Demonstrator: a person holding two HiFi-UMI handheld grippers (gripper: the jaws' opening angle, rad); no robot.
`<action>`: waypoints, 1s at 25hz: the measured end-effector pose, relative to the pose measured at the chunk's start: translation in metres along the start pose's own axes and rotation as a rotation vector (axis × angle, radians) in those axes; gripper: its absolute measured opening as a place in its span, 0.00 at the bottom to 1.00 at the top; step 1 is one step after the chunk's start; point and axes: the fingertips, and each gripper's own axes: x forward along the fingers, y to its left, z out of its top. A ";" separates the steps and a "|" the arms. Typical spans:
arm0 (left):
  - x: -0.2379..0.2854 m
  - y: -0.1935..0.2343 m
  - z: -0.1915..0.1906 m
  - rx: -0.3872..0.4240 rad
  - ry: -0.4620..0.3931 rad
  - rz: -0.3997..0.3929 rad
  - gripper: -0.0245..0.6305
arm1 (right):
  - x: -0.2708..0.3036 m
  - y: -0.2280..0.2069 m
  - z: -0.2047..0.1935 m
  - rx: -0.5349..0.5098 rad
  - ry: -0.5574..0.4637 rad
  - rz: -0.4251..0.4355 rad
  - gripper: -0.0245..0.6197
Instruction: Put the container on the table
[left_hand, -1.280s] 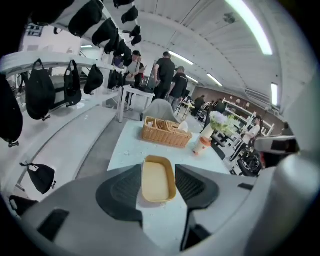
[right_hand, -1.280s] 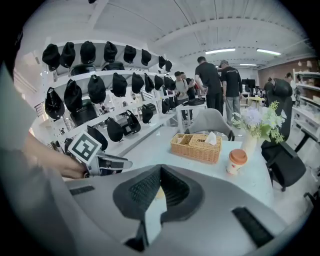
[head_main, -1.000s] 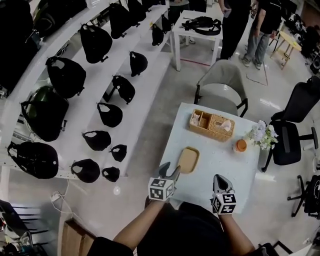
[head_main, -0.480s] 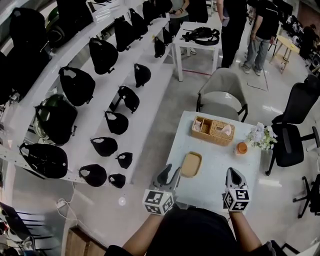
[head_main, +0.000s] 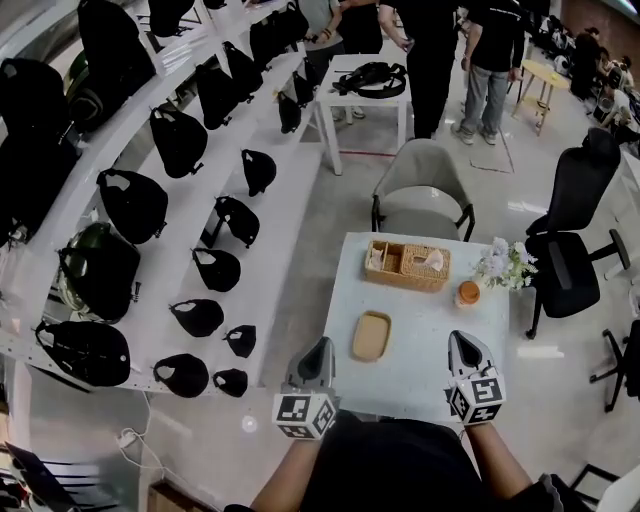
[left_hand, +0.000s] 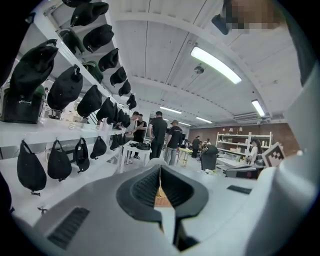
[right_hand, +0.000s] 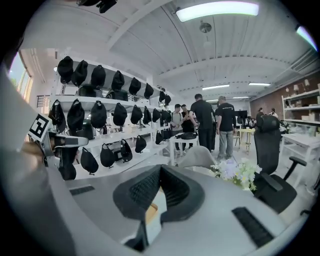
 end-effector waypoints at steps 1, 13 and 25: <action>0.002 0.000 -0.001 -0.002 0.003 -0.003 0.05 | -0.002 -0.003 0.000 0.008 -0.002 -0.012 0.04; 0.031 -0.021 -0.018 -0.042 0.043 -0.092 0.05 | -0.014 -0.018 -0.001 -0.009 -0.011 -0.043 0.04; 0.034 -0.017 -0.018 -0.028 0.054 -0.077 0.05 | -0.005 -0.016 0.000 0.007 -0.011 -0.014 0.04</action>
